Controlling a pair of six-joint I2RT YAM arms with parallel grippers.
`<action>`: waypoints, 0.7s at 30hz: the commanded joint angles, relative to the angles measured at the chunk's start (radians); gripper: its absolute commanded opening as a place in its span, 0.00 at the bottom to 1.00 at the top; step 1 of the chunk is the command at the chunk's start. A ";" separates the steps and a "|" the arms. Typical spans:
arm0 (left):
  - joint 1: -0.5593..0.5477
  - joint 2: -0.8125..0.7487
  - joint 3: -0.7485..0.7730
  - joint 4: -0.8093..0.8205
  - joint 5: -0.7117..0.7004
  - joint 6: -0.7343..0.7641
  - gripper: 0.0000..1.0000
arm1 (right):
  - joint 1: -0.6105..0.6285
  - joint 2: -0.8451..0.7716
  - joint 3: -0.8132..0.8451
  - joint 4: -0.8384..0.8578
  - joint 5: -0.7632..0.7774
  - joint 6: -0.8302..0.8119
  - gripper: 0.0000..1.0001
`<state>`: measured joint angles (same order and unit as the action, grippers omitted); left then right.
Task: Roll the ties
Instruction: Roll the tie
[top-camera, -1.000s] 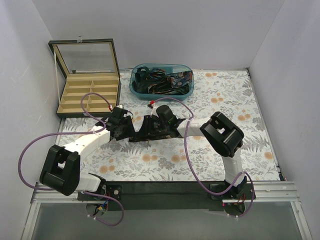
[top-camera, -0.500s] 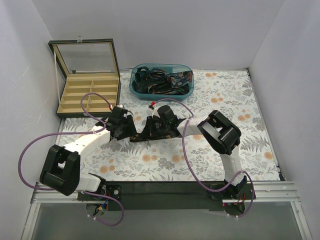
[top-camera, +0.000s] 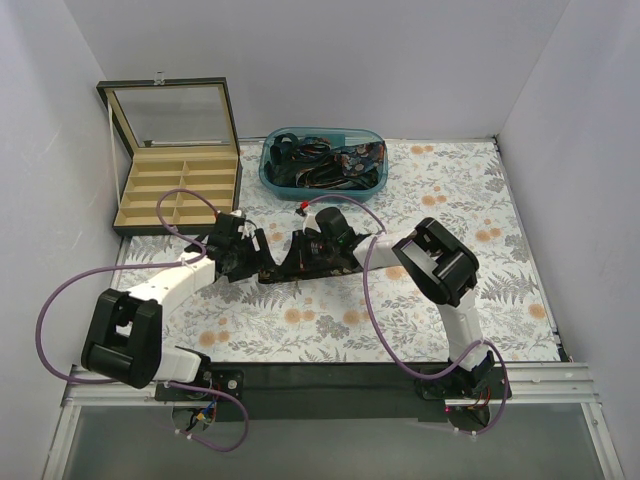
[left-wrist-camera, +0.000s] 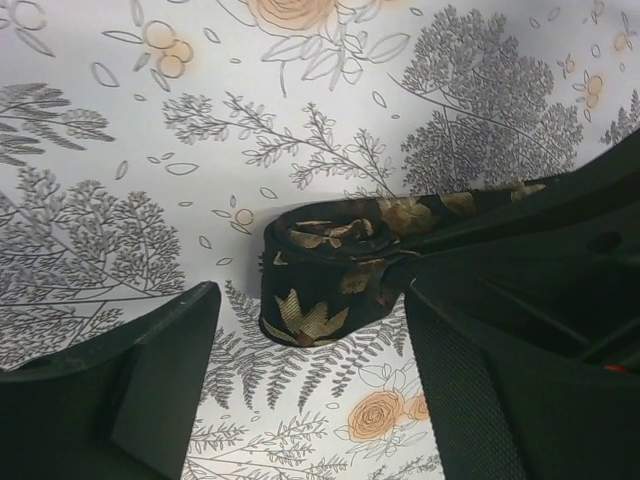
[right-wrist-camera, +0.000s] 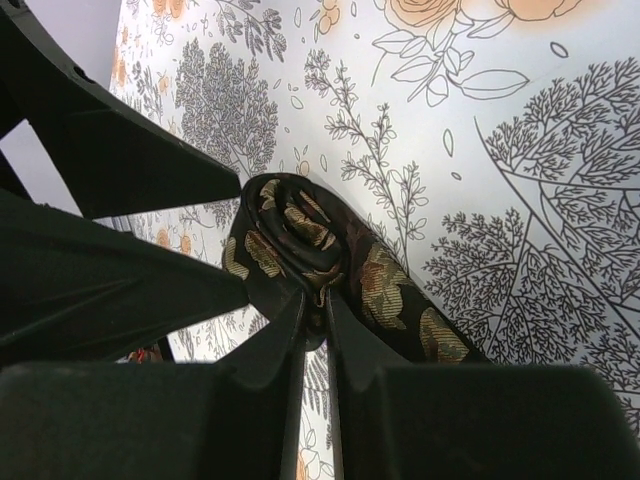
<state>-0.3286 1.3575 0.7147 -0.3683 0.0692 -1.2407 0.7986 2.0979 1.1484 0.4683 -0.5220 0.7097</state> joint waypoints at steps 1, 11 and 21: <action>0.014 0.017 -0.008 0.040 0.092 0.024 0.67 | -0.007 0.027 0.034 0.016 -0.032 -0.015 0.16; 0.025 0.066 0.005 0.042 0.136 0.084 0.63 | -0.027 0.057 0.045 0.018 -0.072 -0.013 0.16; 0.031 0.111 0.025 0.062 0.167 0.124 0.57 | -0.041 0.077 0.045 0.020 -0.096 -0.019 0.16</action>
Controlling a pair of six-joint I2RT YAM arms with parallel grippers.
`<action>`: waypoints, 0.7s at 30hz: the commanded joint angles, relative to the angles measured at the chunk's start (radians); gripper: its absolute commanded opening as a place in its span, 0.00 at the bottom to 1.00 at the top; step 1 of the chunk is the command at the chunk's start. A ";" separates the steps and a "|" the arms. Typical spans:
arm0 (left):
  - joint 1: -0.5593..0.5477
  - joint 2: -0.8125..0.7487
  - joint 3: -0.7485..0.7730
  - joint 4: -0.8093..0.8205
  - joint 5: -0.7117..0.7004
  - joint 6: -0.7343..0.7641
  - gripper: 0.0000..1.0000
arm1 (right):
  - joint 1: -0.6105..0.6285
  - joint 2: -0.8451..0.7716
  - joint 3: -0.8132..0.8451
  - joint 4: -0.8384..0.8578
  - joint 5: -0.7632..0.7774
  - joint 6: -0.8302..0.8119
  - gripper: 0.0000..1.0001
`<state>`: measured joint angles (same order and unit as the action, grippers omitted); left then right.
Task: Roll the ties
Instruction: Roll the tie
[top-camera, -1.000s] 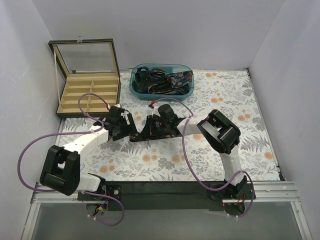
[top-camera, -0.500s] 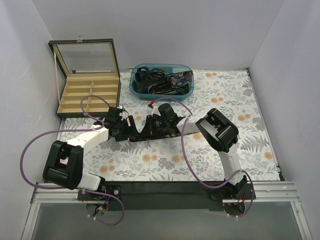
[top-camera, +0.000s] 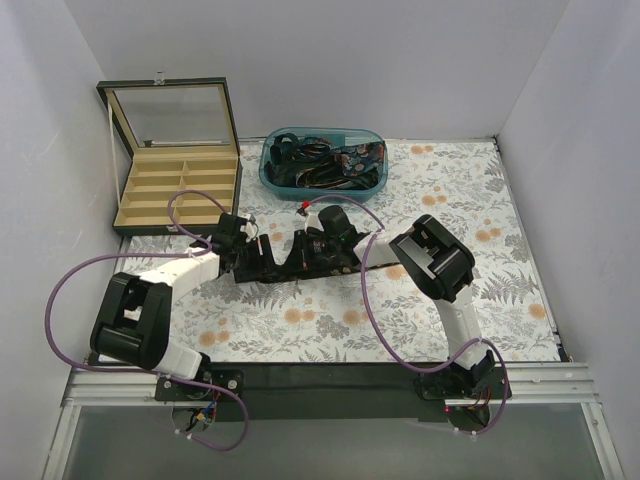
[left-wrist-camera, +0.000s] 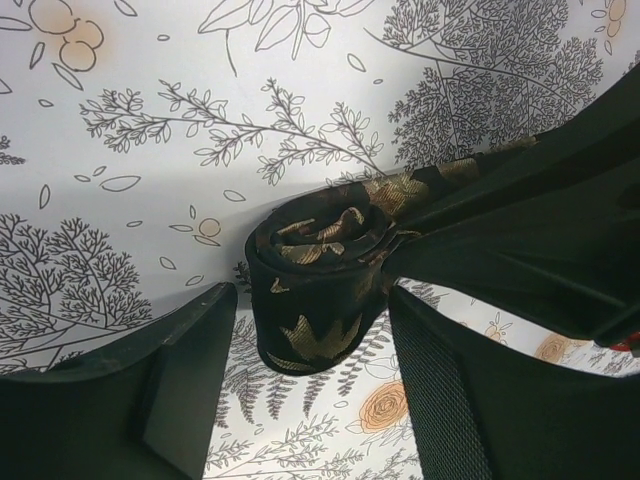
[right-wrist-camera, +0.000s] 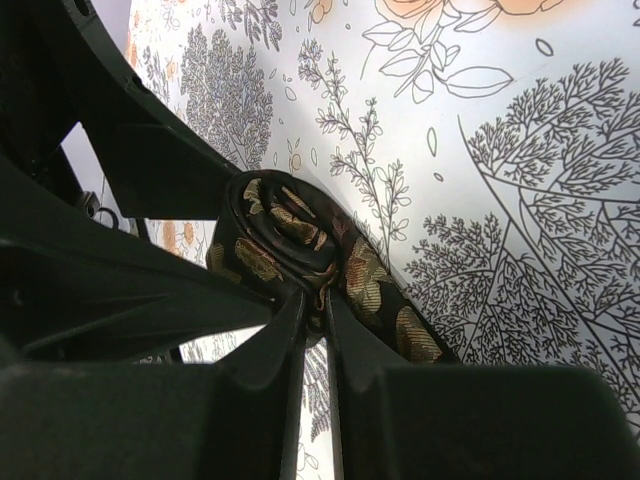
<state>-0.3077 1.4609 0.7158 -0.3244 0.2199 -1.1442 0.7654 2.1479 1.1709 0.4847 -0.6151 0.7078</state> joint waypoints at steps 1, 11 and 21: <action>0.009 0.012 0.025 0.018 0.019 0.029 0.56 | -0.008 0.029 0.022 0.003 -0.005 -0.018 0.16; 0.012 0.041 0.042 0.041 0.036 0.041 0.52 | -0.015 0.044 0.026 0.005 -0.023 -0.025 0.16; 0.012 0.064 0.028 0.018 0.073 0.049 0.45 | -0.020 0.038 0.024 0.005 -0.023 -0.025 0.17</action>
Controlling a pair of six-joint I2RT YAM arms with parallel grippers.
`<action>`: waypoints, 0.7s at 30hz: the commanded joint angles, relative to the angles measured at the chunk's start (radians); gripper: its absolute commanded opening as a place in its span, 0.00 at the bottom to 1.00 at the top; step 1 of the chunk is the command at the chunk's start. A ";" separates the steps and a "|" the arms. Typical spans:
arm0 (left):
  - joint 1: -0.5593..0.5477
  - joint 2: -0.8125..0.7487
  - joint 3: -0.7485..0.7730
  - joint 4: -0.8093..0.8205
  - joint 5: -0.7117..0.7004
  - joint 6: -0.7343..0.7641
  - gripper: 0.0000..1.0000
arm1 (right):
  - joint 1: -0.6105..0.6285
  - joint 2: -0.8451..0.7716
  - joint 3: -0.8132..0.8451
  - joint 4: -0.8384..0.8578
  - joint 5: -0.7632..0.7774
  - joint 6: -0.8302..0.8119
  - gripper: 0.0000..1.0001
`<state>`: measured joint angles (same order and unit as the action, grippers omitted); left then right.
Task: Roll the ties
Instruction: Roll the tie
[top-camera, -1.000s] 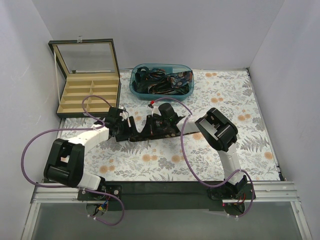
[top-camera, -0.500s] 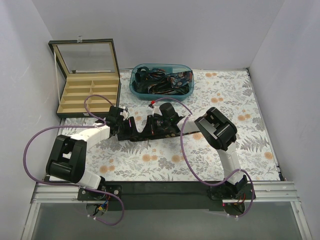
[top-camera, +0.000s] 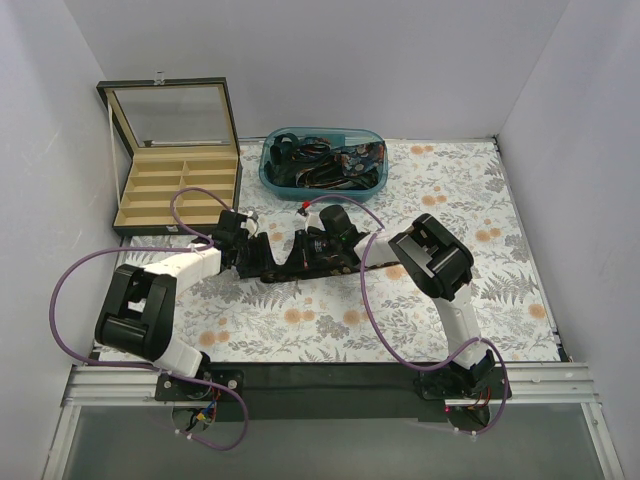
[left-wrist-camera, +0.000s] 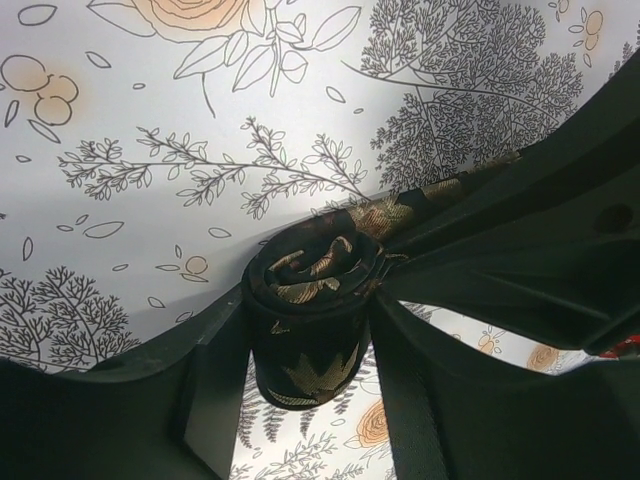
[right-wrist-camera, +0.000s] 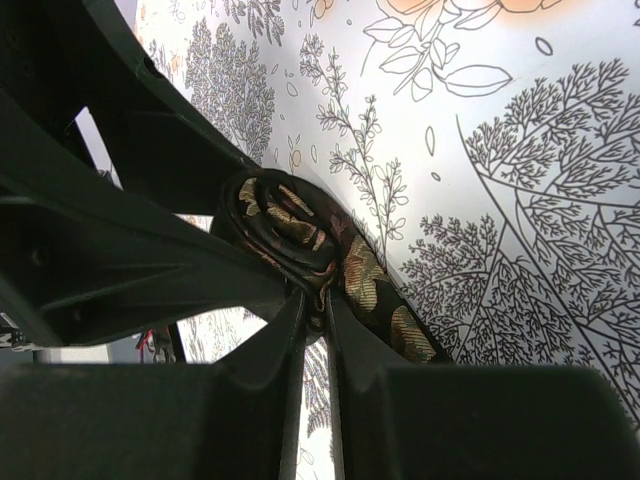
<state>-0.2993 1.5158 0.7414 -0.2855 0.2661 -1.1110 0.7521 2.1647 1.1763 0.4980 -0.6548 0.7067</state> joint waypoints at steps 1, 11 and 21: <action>0.003 0.006 0.000 -0.023 0.027 0.013 0.42 | -0.008 0.020 0.017 -0.009 0.018 -0.024 0.17; 0.003 0.001 0.022 -0.069 0.013 0.011 0.12 | -0.020 -0.104 -0.043 -0.018 0.083 -0.068 0.25; -0.001 -0.011 0.148 -0.300 -0.206 0.103 0.03 | -0.062 -0.290 -0.133 -0.251 0.312 -0.323 0.46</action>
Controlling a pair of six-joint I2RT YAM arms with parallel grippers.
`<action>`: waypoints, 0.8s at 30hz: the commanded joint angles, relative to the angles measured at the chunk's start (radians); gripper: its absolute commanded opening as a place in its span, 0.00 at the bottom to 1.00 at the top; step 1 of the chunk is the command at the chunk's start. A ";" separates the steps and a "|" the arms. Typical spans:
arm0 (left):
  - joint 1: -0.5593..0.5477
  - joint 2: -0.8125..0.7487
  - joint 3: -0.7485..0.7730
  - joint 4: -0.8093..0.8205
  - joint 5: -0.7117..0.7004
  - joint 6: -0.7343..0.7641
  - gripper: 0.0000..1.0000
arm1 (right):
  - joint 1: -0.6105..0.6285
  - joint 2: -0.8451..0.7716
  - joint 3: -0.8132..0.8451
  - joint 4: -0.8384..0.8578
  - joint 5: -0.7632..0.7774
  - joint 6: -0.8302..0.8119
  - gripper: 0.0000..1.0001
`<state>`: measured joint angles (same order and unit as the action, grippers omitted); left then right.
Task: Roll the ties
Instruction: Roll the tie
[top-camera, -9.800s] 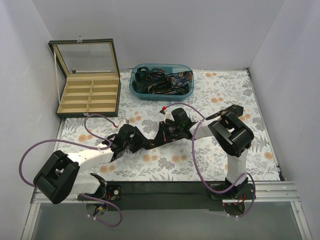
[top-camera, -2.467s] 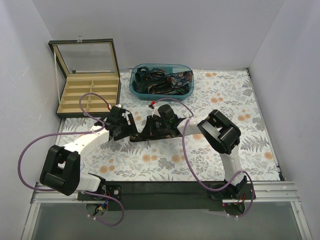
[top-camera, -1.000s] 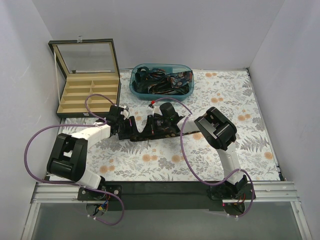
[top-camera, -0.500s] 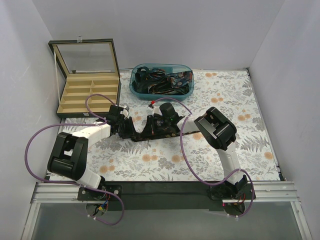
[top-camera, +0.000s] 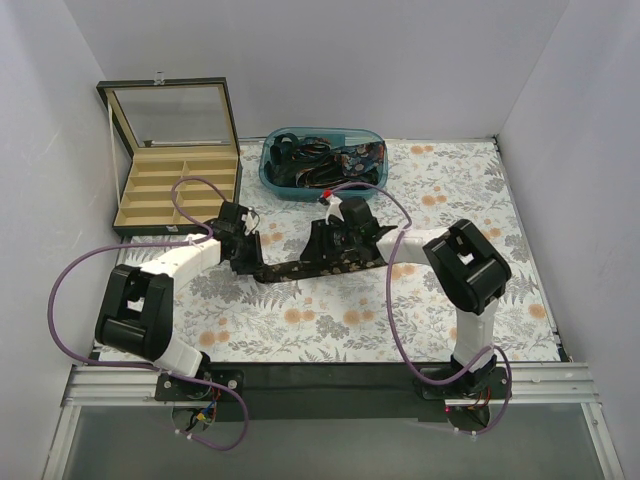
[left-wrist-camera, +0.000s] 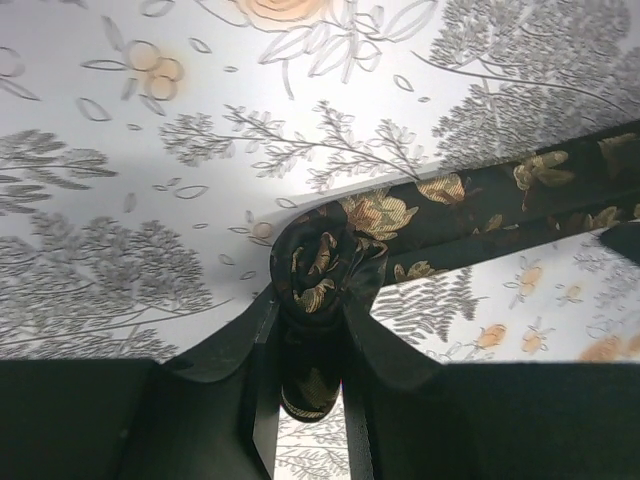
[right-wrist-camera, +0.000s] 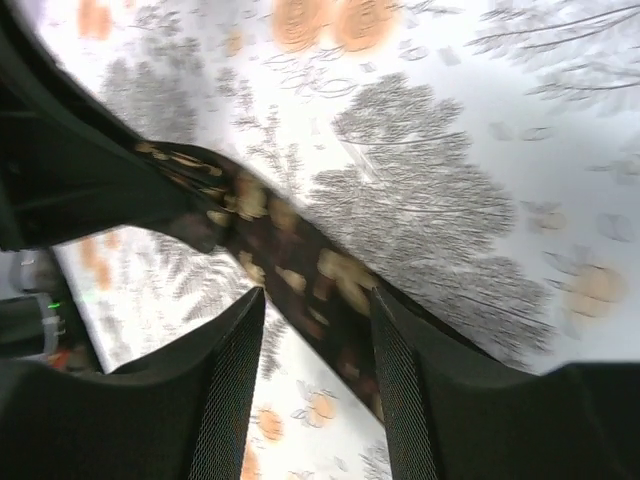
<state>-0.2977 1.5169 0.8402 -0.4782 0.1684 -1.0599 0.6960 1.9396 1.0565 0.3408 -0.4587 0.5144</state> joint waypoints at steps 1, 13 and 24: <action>-0.006 -0.017 0.057 -0.120 -0.124 0.063 0.03 | -0.007 -0.074 -0.012 -0.115 0.144 -0.157 0.46; -0.069 -0.004 0.141 -0.217 -0.336 0.046 0.06 | -0.009 -0.103 -0.033 -0.244 0.359 -0.297 0.40; -0.069 -0.098 0.116 -0.168 -0.360 -0.078 0.07 | -0.009 -0.139 -0.127 -0.266 0.453 -0.286 0.34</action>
<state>-0.3668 1.4868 0.9573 -0.6655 -0.1387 -1.0897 0.6895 1.8153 0.9710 0.1482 -0.0860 0.2470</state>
